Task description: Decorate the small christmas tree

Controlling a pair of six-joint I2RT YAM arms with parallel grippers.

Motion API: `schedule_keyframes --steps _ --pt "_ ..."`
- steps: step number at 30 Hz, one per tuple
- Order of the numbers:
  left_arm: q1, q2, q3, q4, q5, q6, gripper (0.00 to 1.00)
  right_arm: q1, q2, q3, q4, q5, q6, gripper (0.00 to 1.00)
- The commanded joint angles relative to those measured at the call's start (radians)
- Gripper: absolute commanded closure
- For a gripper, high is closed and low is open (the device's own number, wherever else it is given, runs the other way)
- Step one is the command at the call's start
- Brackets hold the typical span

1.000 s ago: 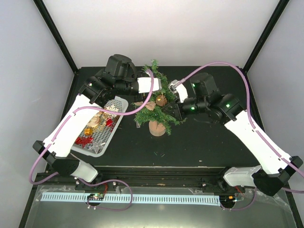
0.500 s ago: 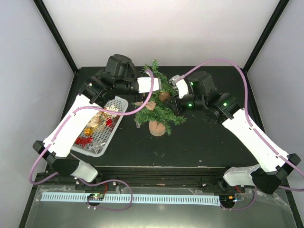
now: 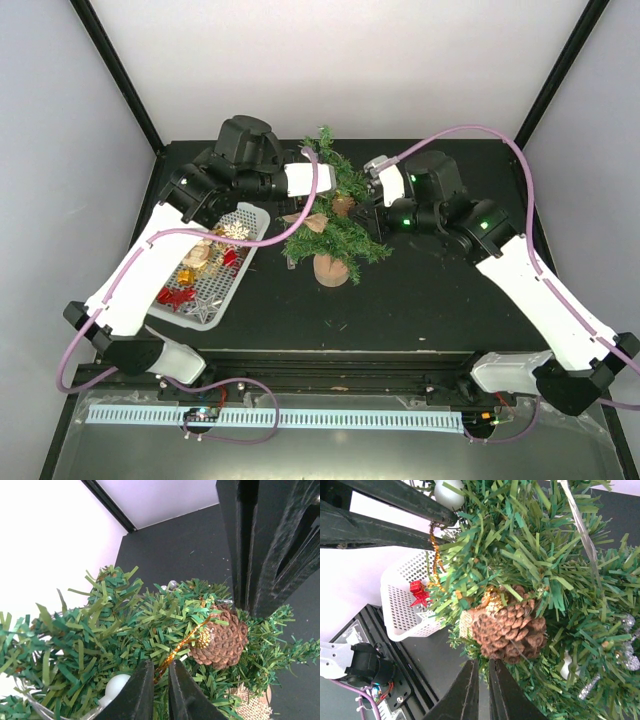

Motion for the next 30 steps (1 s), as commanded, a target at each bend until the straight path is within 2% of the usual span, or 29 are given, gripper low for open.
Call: schedule_keyframes --steps 1,14,20,22,25,26,28,30 --pt "-0.004 -0.036 -0.006 0.004 -0.027 -0.002 0.85 0.003 -0.049 -0.011 0.013 0.015 0.009 0.91" --pt "-0.004 -0.093 -0.073 -0.011 -0.033 0.011 0.72 0.003 -0.080 -0.030 -0.014 0.006 0.011 0.87" --pt "0.001 -0.127 -0.051 -0.083 -0.039 0.015 0.71 0.002 -0.107 0.001 -0.064 0.045 0.004 0.76" --pt "0.007 -0.160 -0.062 -0.101 -0.036 0.004 0.71 0.002 -0.131 0.014 -0.103 0.065 0.001 0.66" --pt "0.021 -0.235 -0.103 -0.114 -0.032 -0.020 0.69 0.003 -0.158 0.052 -0.175 0.096 -0.002 0.42" --pt "0.029 -0.253 -0.112 -0.123 -0.028 -0.032 0.65 0.003 -0.164 0.071 -0.202 0.112 -0.003 0.31" --pt "0.056 -0.286 -0.123 -0.148 0.000 -0.063 0.50 0.003 -0.172 0.133 -0.272 0.158 0.002 0.05" --pt "0.110 -0.314 -0.129 -0.155 0.052 -0.121 0.33 0.004 -0.165 0.202 -0.352 0.190 0.009 0.00"
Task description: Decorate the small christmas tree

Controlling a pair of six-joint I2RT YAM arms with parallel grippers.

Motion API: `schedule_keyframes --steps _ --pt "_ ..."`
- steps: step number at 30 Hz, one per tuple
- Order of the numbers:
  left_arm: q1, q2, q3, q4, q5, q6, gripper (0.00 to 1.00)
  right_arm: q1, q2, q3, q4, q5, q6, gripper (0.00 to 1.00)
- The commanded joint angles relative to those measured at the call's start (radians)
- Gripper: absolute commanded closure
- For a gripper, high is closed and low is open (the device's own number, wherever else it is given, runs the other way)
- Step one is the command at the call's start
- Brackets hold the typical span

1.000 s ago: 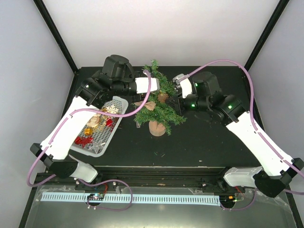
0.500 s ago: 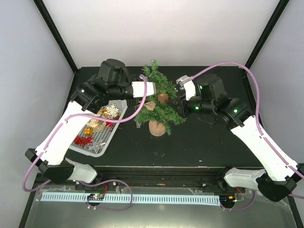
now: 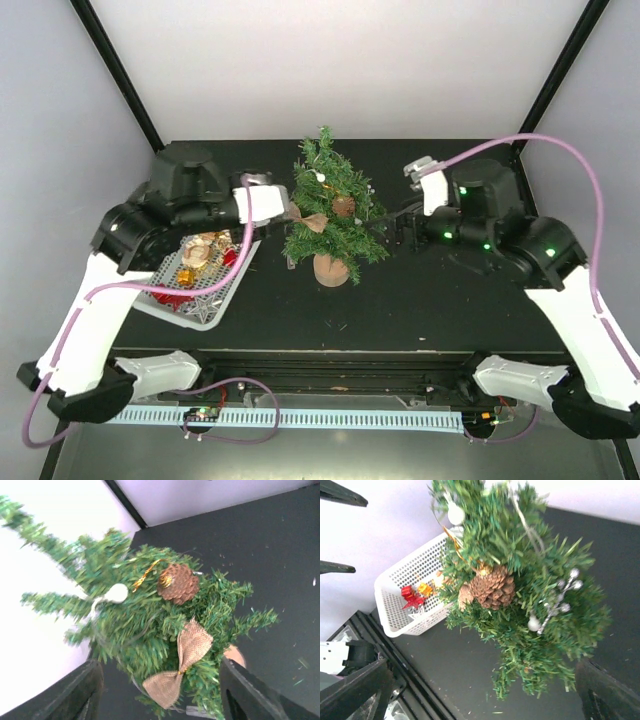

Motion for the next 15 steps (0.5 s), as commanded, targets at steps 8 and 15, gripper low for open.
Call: schedule_keyframes --steps 8,15 --pt "0.371 -0.128 -0.043 -0.136 0.412 -0.282 0.20 0.004 -0.094 0.269 -0.284 0.142 0.007 0.00" --pt "0.468 -0.241 -0.098 -0.220 0.486 -0.285 0.19 0.004 -0.171 0.337 -0.396 0.169 0.043 0.00"
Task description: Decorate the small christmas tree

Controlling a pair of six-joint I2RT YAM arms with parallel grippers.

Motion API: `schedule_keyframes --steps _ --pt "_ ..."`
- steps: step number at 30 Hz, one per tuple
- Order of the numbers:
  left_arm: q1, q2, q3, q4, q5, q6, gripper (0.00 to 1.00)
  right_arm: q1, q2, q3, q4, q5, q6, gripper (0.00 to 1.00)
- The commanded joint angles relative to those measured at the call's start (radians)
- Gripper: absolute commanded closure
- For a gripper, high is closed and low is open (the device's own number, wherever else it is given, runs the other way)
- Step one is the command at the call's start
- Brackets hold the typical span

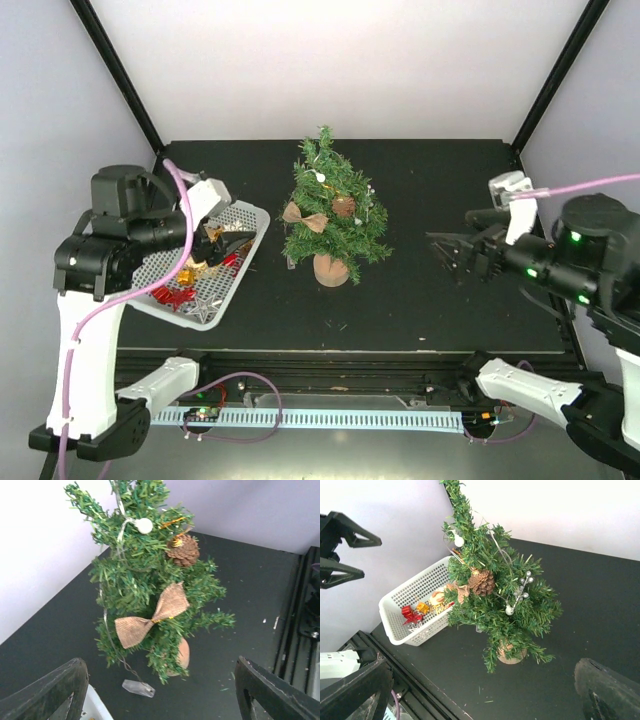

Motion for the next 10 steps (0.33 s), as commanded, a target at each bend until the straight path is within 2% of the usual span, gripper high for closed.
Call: schedule_keyframes --steps 1,10 --pt "0.030 -0.076 0.006 -0.115 0.097 -0.020 0.19 0.004 -0.047 0.042 -0.110 0.048 0.032 0.00" --pt "0.037 -0.146 -0.006 -0.145 0.089 -0.050 0.19 0.003 -0.091 -0.007 -0.128 0.052 0.036 0.00"
